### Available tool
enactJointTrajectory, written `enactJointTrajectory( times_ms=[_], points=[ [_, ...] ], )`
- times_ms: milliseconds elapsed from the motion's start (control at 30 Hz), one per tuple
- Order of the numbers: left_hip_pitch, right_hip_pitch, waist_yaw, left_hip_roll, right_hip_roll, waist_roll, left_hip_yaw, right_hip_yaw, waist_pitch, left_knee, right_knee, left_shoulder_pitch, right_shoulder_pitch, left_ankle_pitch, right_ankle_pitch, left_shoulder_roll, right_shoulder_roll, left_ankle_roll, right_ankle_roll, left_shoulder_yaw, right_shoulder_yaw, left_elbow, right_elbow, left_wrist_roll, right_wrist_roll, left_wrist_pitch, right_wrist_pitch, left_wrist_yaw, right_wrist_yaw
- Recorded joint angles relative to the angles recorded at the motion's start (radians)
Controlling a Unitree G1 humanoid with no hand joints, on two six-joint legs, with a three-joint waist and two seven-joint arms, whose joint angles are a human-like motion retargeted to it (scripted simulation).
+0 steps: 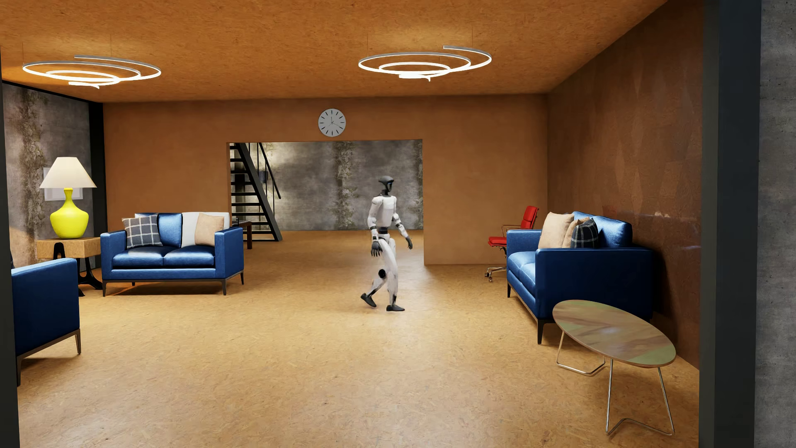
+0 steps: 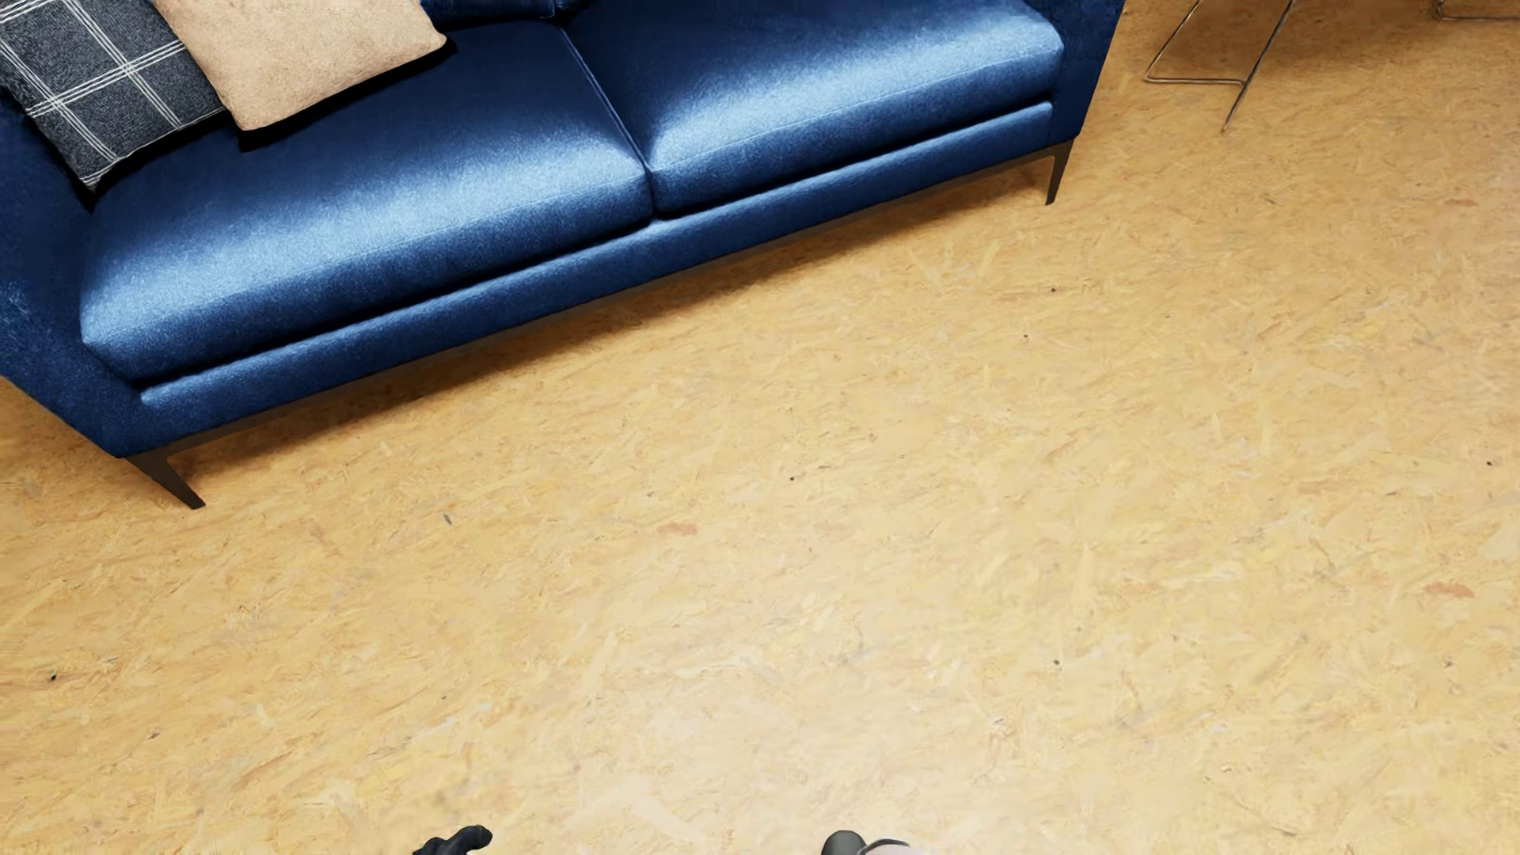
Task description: Move towards the sofa
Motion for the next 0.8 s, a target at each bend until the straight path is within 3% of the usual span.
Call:
enactJointTrajectory(
  times_ms=[33,67,100,133,167,233,267,333,400,433,467,500,533,600,633,667,700,767,800],
  points=[
    [-0.051,0.044,-0.001,-0.001,-0.016,0.000,-0.028,-0.041,0.002,0.126,-0.001,0.028,-0.019,0.116,-0.035,0.000,0.019,-0.231,0.004,-0.014,-0.023,0.073,0.006,-0.001,0.034,0.035,0.005,-0.022,-0.027],
    [-0.134,0.097,-0.011,-0.007,-0.033,-0.001,0.023,-0.097,0.004,0.294,-0.020,0.050,-0.031,0.212,-0.062,0.018,0.019,-0.304,0.009,-0.086,-0.011,0.141,0.023,0.040,0.039,0.045,-0.014,-0.107,-0.021],
    [-0.231,0.150,-0.019,0.017,-0.041,0.002,0.060,-0.147,0.006,0.457,-0.037,0.078,-0.054,0.249,-0.088,0.031,0.009,-0.307,0.015,-0.183,0.026,0.174,0.041,0.099,0.021,0.039,-0.039,-0.211,-0.001],
    [-0.330,0.202,-0.018,0.076,-0.040,0.008,0.089,-0.184,0.010,0.584,-0.056,0.113,-0.088,0.221,-0.108,0.046,-0.016,-0.308,0.022,-0.246,0.072,0.167,0.062,0.135,-0.008,0.007,-0.057,-0.295,0.019],
    [-0.421,0.252,-0.007,0.165,-0.031,0.016,0.130,-0.208,0.014,0.666,-0.077,0.164,-0.128,0.195,-0.126,0.060,-0.041,-0.316,0.030,-0.241,0.116,0.132,0.087,0.127,-0.046,-0.021,-0.063,-0.316,0.040],
    [-0.569,0.336,0.038,0.299,0.006,0.033,0.241,-0.221,0.019,0.686,-0.121,0.281,-0.229,0.173,-0.157,0.020,-0.072,-0.151,0.051,-0.100,0.202,0.036,0.138,0.028,-0.109,-0.028,-0.040,-0.223,0.082],
    [-0.615,0.366,0.066,0.324,0.022,0.039,0.295,-0.214,0.018,0.619,-0.129,0.342,-0.279,0.156,-0.176,-0.015,-0.081,-0.107,0.062,-0.028,0.237,-0.013,0.154,-0.019,-0.134,-0.049,-0.032,-0.161,0.095],
    [-0.661,0.404,0.116,0.326,0.052,0.047,0.389,-0.180,0.013,0.356,-0.119,0.446,-0.372,0.151,-0.225,-0.093,-0.075,-0.099,0.075,0.069,0.289,-0.088,0.160,-0.055,-0.151,-0.067,-0.039,-0.091,0.103],
    [-0.640,0.444,0.151,0.290,0.085,0.052,0.452,-0.144,-0.003,-0.071,-0.132,0.502,-0.439,0.185,-0.270,-0.173,-0.047,-0.126,0.098,0.113,0.321,-0.128,0.134,-0.023,-0.135,-0.057,-0.066,-0.094,0.087],
    [-0.606,0.473,0.162,0.269,0.096,0.053,0.465,-0.126,-0.013,-0.278,-0.150,0.512,-0.456,0.234,-0.288,-0.210,-0.035,-0.165,0.116,0.121,0.338,-0.127,0.114,-0.005,-0.124,-0.048,-0.084,-0.114,0.077],
    [-0.565,0.502,0.168,0.265,0.101,0.052,0.505,-0.105,-0.022,-0.361,-0.163,0.507,-0.460,0.314,-0.294,-0.239,-0.026,0.022,0.135,0.111,0.355,-0.112,0.088,0.016,-0.110,-0.038,-0.105,-0.158,0.070],
    [-0.547,0.516,0.172,0.263,0.086,0.048,0.529,-0.073,-0.026,-0.347,-0.129,0.486,-0.457,0.309,-0.286,-0.261,-0.023,0.129,0.162,0.082,0.375,-0.081,0.061,0.042,-0.098,-0.033,-0.126,-0.211,0.064],
    [-0.531,0.496,0.174,0.259,0.057,0.038,0.537,-0.050,-0.024,-0.312,-0.027,0.441,-0.434,0.262,-0.248,-0.266,-0.017,0.118,0.186,0.041,0.374,-0.038,0.033,0.079,-0.077,-0.030,-0.145,-0.266,0.047],
    [-0.502,0.384,0.167,0.261,-0.002,0.019,0.536,0.015,-0.013,-0.202,0.297,0.334,-0.347,0.159,-0.001,-0.243,0.014,0.093,0.257,-0.039,0.351,0.027,0.019,0.169,-0.034,0.001,-0.140,-0.337,0.030],
    [-0.470,0.296,0.154,0.266,-0.013,0.013,0.557,0.080,-0.010,-0.185,0.477,0.291,-0.331,0.120,0.105,-0.226,0.005,0.091,0.246,-0.065,0.374,0.013,0.035,0.209,-0.050,-0.006,-0.126,-0.345,0.085],
    [-0.431,0.208,0.138,0.260,-0.029,0.006,0.579,0.138,-0.005,-0.179,0.637,0.252,-0.329,0.085,0.157,-0.209,-0.021,0.085,0.233,-0.068,0.399,-0.019,0.054,0.229,-0.087,-0.025,-0.111,-0.323,0.157],
    [-0.392,0.136,0.123,0.248,-0.065,-0.004,0.585,0.159,-0.001,-0.169,0.751,0.207,-0.317,0.051,0.134,-0.188,-0.041,0.076,0.220,-0.051,0.390,-0.045,0.066,0.232,-0.109,-0.038,-0.098,-0.256,0.181],
    [-0.314,0.020,0.091,0.218,-0.122,-0.025,0.568,0.163,0.004,-0.161,0.806,0.088,-0.251,-0.005,0.112,-0.142,-0.035,0.057,0.178,-0.012,0.266,-0.049,0.089,0.206,-0.079,-0.053,-0.056,-0.106,0.089],
    [-0.276,-0.022,0.077,0.204,-0.127,-0.031,0.552,0.159,0.005,-0.168,0.749,0.013,-0.209,-0.025,0.081,-0.110,-0.022,0.050,0.190,-0.009,0.193,-0.033,0.092,0.202,-0.036,-0.048,-0.037,-0.085,0.037]
  ],
)
